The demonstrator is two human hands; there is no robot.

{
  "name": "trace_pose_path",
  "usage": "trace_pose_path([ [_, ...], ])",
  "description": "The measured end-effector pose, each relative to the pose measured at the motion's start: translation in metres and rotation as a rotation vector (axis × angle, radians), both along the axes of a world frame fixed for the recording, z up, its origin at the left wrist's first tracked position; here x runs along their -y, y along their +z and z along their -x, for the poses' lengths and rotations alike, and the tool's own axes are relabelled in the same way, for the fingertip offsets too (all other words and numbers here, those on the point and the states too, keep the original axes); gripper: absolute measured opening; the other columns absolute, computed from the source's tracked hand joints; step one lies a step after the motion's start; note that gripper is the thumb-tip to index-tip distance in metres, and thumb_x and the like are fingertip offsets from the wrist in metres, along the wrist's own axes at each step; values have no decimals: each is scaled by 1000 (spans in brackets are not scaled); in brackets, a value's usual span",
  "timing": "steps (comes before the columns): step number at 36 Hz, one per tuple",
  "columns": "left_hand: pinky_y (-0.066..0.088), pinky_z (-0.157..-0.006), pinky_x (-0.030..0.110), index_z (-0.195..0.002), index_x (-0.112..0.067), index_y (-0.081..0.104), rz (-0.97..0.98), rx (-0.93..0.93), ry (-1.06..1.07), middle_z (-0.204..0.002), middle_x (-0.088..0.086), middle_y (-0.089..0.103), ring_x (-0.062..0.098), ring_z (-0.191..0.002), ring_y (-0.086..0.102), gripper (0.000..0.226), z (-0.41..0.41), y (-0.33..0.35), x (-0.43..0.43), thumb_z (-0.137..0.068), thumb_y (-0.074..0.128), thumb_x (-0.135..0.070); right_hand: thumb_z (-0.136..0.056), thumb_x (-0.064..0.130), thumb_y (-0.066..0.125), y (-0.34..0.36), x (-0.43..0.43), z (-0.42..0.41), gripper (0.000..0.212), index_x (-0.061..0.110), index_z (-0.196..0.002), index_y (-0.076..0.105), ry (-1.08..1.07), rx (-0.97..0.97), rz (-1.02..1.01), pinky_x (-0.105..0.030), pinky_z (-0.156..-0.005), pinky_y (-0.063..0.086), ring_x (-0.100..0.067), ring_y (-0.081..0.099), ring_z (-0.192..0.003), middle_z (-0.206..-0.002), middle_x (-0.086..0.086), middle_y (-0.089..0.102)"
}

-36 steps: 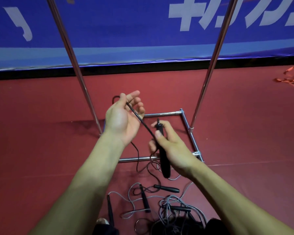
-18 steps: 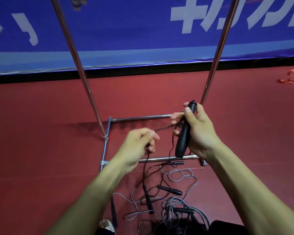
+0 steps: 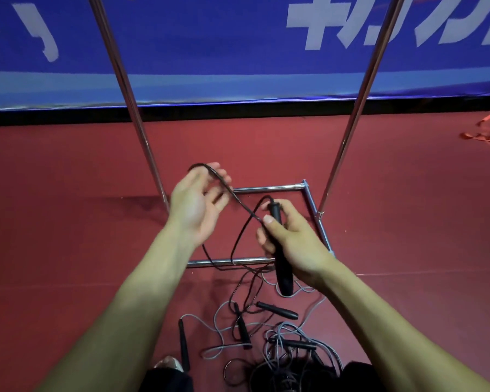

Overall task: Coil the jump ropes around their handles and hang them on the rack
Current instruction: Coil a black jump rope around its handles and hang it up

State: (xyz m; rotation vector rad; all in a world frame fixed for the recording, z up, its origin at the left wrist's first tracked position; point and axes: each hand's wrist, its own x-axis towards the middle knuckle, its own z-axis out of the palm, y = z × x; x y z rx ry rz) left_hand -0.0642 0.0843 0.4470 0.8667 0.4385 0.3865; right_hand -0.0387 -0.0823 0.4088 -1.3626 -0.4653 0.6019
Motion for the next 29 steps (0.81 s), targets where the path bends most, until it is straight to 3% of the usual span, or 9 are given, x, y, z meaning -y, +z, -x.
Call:
trace_pose_path([
  [4, 48, -80, 34, -105, -20, 57, -226, -300, -392, -96, 3, 64, 20, -78, 62, 17, 23, -28, 28, -102, 43, -29, -105, 9, 38, 11, -8, -6, 8, 16, -106, 41, -87, -129, -197, -24, -49, 33, -12, 39, -50, -65, -6, 54],
  [9, 46, -53, 23, -89, -23, 58, -285, -257, -498, -73, 2, 60, 14, -60, 55, 30, 36, -35, 62, -102, 38, -40, -104, 12, 38, 27, -13, -11, 8, 17, -108, 43, -172, -263, -365, -22, -46, 41, -14, 47, -55, -79, -10, 70],
  [12, 46, -70, 29, -88, -14, 61, -402, -179, -544, -73, 4, 62, 18, -70, 56, 33, 36, -35, 52, -101, 41, -37, -105, 13, 38, 35, -7, -19, 7, 16, -111, 42, -232, -263, -406, -21, -46, 39, -14, 47, -56, -85, -10, 73],
  [14, 42, -78, 33, -86, -12, 62, -705, -199, -676, -75, -1, 65, 18, -76, 55, 27, 40, -41, 39, -100, 50, -32, -105, 14, 37, 40, 1, -25, 7, 16, -111, 41, -267, -242, -417, -20, -46, 38, -14, 45, -55, -87, -10, 73],
  [16, 41, -78, 34, -86, -14, 65, -943, -241, -709, -73, -6, 68, 15, -76, 56, 16, 41, -51, 26, -97, 57, -21, -105, 14, 37, 41, 9, -32, 5, 17, -108, 41, -296, -193, -394, -20, -48, 39, -14, 46, -55, -90, -10, 74],
  [17, 42, -77, 34, -85, -13, 65, -939, -242, -645, -70, -4, 67, 17, -72, 58, 15, 40, -51, 24, -97, 57, -16, -106, 15, 37, 40, 13, -34, 6, 19, -106, 41, -301, -154, -356, -21, -49, 40, -15, 50, -55, -92, -9, 74],
  [22, 58, -63, 31, -83, -7, 53, -69, -1, -336, -57, -2, 43, 10, -47, 41, 21, 19, -7, 34, -101, 42, -8, -106, 24, 36, 19, 13, -26, 9, 30, -102, 42, -230, -113, -92, -36, -73, 50, -24, 67, -86, -109, -9, 68],
  [26, 47, -54, 21, -85, -5, 54, 66, 113, -242, -57, -3, 38, 6, -44, 32, 24, -2, 23, 42, -103, 40, -14, -106, 31, 34, 16, 1, -6, 12, 38, -110, 42, -157, -217, -171, -38, -74, 47, -26, 66, -90, -124, -11, 63],
  [29, 45, -49, 20, -84, -4, 53, 199, 152, -176, -56, -1, 37, 7, -42, 29, 26, -14, 36, 43, -104, 40, -15, -106, 34, 31, 22, -3, 2, 18, 43, -118, 42, -97, -229, -267, -39, -76, 49, -28, 71, -88, -116, -7, 70],
])
